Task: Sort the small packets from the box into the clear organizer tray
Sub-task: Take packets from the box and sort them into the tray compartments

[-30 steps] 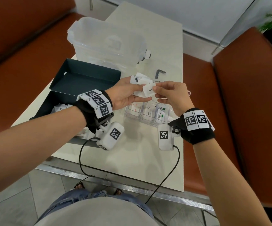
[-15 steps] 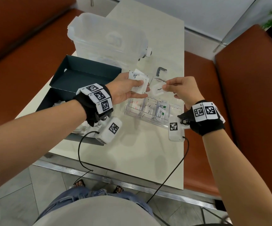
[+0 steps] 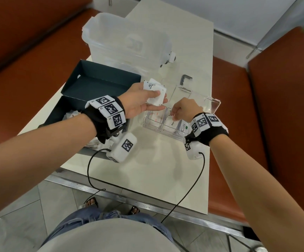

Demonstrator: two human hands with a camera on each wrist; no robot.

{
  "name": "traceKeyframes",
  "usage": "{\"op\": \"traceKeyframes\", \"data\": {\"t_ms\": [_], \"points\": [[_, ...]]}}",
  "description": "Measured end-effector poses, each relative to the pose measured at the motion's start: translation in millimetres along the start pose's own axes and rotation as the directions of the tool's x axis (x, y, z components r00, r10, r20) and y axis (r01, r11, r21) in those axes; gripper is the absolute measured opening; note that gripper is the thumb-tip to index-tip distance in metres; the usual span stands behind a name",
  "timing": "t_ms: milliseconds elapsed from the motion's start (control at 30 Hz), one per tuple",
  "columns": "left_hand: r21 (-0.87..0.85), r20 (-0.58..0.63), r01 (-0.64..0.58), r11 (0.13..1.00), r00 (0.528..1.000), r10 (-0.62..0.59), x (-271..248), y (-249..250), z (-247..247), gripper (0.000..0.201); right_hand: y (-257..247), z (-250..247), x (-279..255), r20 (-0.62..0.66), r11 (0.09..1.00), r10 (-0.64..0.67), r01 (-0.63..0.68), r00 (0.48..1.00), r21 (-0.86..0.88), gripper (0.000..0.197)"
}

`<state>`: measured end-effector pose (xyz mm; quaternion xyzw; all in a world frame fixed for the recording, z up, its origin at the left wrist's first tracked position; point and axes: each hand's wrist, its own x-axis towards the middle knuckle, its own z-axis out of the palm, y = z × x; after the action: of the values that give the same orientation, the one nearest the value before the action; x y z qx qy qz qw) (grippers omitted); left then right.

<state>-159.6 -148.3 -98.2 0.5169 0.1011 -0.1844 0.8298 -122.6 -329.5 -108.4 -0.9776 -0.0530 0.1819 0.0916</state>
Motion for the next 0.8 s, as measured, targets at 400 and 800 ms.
{"op": "traceKeyframes", "data": {"t_ms": [400,800], "points": [[-0.005,-0.012,0.007,1.000,1.000,-0.008,0.2,1.1,-4.2,0.025,-4.9,27.1,5.4,-0.096,0.980,-0.021,0.001,0.995,-0.198,0.022],[-0.025,-0.011,0.019,1.000,1.000,-0.019,0.0,0.9,-3.9,0.022,0.4,47.2,6.8,-0.121,0.953,-0.046,0.007,0.992,-0.303,0.021]]}}
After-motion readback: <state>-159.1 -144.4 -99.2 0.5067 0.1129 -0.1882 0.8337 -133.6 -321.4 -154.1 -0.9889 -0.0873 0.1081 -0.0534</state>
